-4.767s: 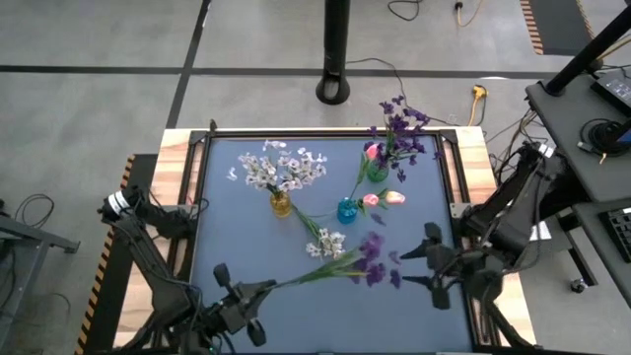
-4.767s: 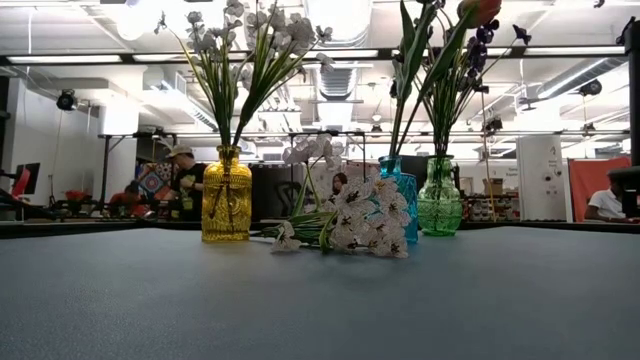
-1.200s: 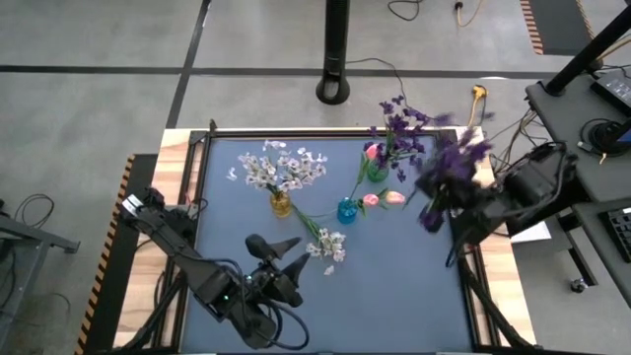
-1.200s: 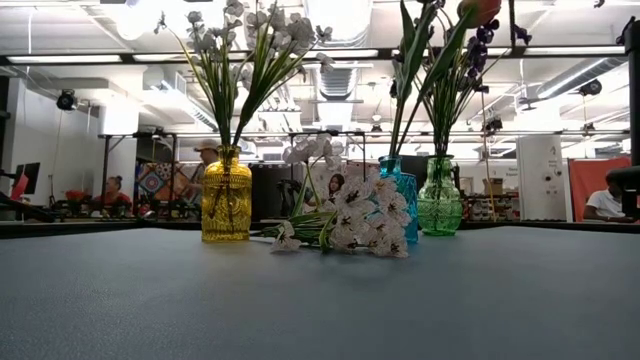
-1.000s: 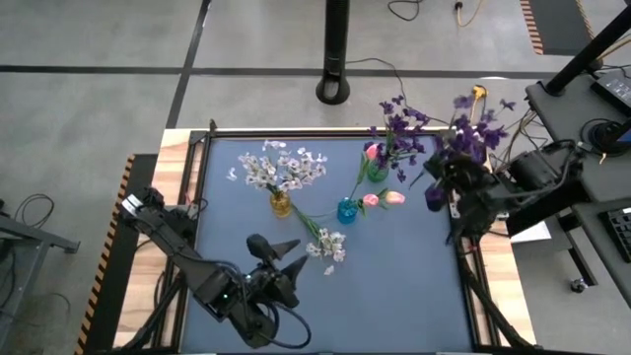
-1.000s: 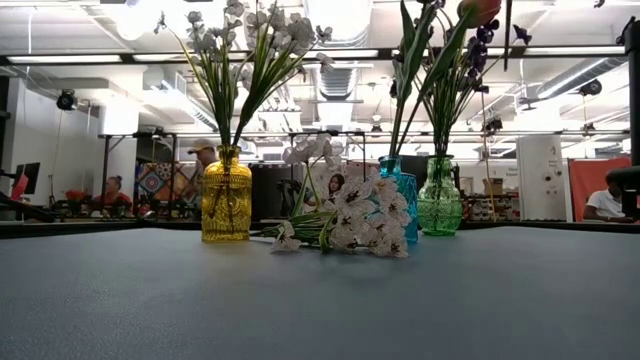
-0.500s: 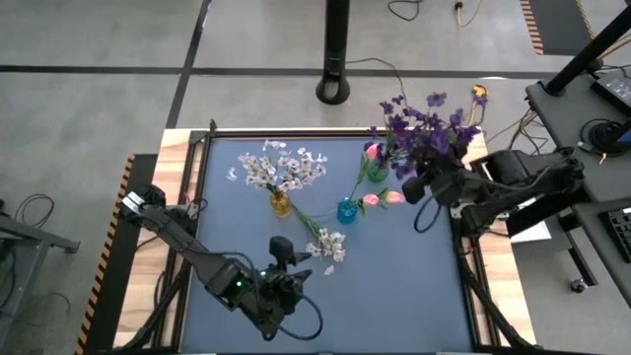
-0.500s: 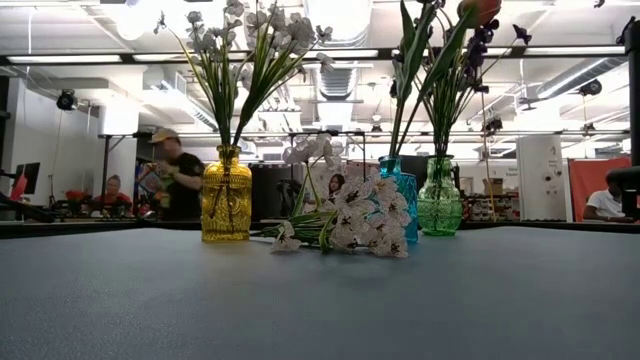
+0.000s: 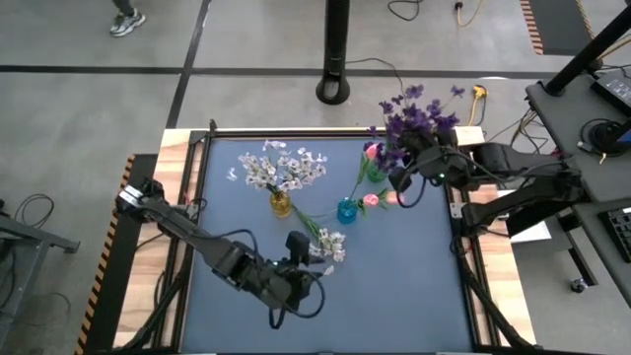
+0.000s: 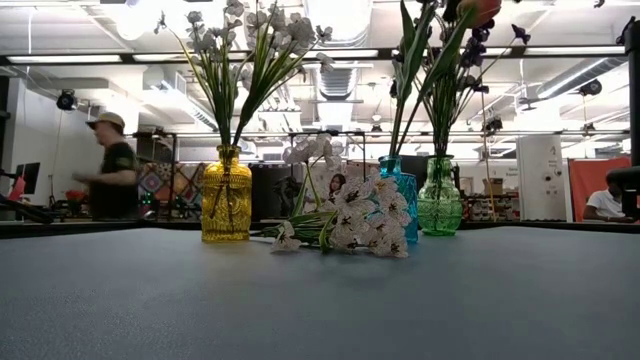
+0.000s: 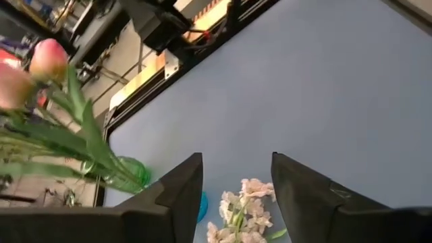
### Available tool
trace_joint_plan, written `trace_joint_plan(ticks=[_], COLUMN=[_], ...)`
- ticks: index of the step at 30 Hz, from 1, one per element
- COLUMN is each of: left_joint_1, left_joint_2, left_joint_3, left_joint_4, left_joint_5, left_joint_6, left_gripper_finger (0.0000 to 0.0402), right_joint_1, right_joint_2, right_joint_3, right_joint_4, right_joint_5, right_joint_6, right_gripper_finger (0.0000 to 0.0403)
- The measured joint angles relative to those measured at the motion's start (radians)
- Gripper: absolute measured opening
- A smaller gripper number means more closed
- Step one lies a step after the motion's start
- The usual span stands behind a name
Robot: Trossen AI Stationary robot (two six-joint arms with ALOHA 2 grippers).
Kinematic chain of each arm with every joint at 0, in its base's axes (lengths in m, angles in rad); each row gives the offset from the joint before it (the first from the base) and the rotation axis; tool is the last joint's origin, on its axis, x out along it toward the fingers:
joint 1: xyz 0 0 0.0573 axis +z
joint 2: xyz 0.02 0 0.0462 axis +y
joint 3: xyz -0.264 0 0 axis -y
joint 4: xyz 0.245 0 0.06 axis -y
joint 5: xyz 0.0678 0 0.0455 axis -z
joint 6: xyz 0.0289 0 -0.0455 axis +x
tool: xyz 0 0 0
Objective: Sort flowers into vase by color
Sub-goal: Put the violet flowers into the green flower vase
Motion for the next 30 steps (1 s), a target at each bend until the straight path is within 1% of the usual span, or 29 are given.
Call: trace_joint_plan(ticks=[5,9,17,21,25,30], left_joint_1=[-0.001,0.000,-0.001,-0.001,-0.001,-0.001], left_joint_2=[-0.044,-0.079,-0.227,-0.302,-0.345,-0.352], left_joint_3=[-0.044,-0.121,-0.268,-0.325,-0.350,-0.352], left_joint_4=[0.010,0.052,0.231,0.312,0.328,0.331], left_joint_5=[0.002,0.003,0.001,-0.004,-0.004,-0.004], left_joint_6=[-0.012,-0.012,-0.009,-0.011,-0.029,-0.032], left_gripper_finger=[0.0150,0.0145,0.0141,0.0141,0.0141,0.0141], right_joint_1=[-0.060,-0.096,-0.112,-0.114,-0.114,-0.114], right_joint_2=[-0.008,-0.016,-0.043,-0.063,-0.082,-0.093], right_joint_3=[-0.078,-0.126,-0.192,-0.257,-0.317,-0.356], right_joint_4=[0.112,0.188,0.275,0.366,0.454,0.460], right_joint_5=[-0.060,-0.082,-0.080,-0.079,-0.079,-0.073], right_joint_6=[-0.078,-0.133,-0.186,-0.233,-0.274,-0.274], right_gripper_finger=[0.0017,0.0017,0.0017,0.0017,0.0017,0.0017])
